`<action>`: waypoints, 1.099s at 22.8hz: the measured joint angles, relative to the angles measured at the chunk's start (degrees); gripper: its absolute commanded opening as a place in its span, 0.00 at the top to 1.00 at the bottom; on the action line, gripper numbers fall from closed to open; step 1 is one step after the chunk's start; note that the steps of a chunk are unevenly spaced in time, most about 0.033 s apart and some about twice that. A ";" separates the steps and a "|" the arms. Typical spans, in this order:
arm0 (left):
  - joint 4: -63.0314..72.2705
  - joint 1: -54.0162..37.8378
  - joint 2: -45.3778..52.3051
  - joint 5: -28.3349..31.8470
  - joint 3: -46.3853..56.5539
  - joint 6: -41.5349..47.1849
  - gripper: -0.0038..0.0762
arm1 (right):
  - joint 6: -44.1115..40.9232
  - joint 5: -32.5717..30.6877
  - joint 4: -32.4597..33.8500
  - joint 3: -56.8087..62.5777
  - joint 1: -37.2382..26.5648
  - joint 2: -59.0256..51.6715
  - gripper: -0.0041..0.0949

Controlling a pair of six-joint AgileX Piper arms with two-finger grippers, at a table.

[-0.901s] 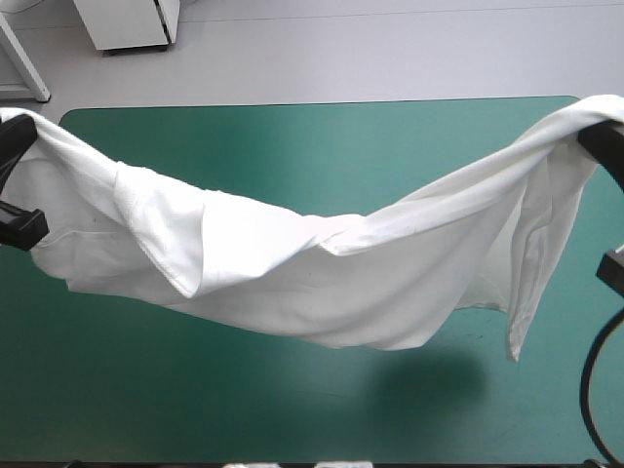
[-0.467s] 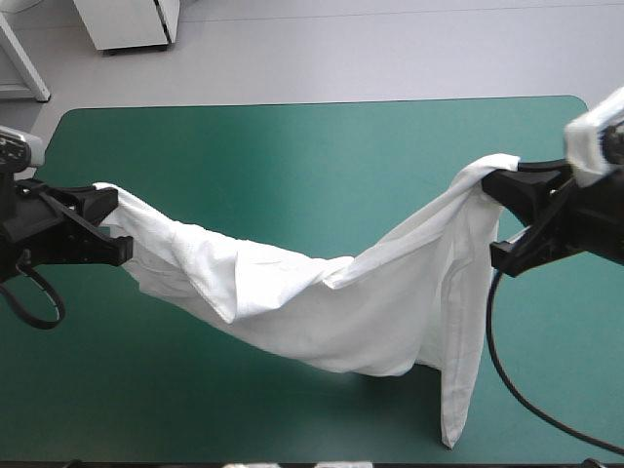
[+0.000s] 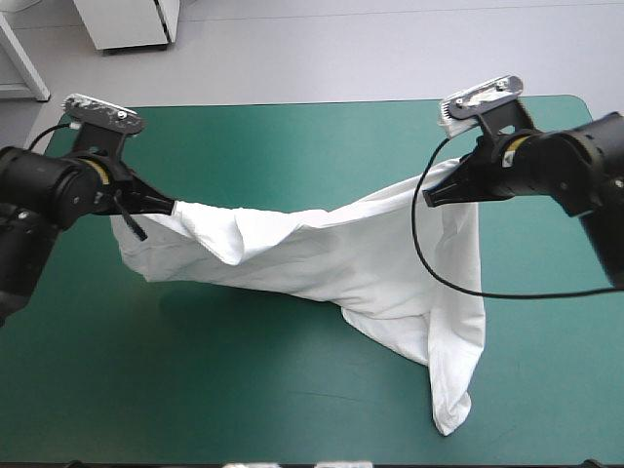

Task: Fold the cloth

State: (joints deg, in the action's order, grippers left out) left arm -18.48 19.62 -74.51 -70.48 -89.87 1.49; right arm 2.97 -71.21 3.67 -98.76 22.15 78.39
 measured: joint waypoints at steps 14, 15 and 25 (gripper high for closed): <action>0.75 -9.94 -23.51 25.41 -5.82 -0.46 0.96 | 1.03 8.85 -0.72 -15.79 -11.81 28.88 0.98; 1.47 -10.00 -25.03 25.69 -6.76 -1.49 0.96 | 1.69 8.90 -1.30 -16.30 -12.16 30.13 0.98; 5.43 -10.39 -37.74 33.56 -9.96 -4.54 0.96 | 6.34 9.22 -4.71 -16.58 -12.99 40.04 0.98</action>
State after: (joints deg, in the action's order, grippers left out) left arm -13.05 9.23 -112.25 -36.92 -99.83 -3.05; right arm 9.31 -61.99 -1.04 -115.35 9.16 118.43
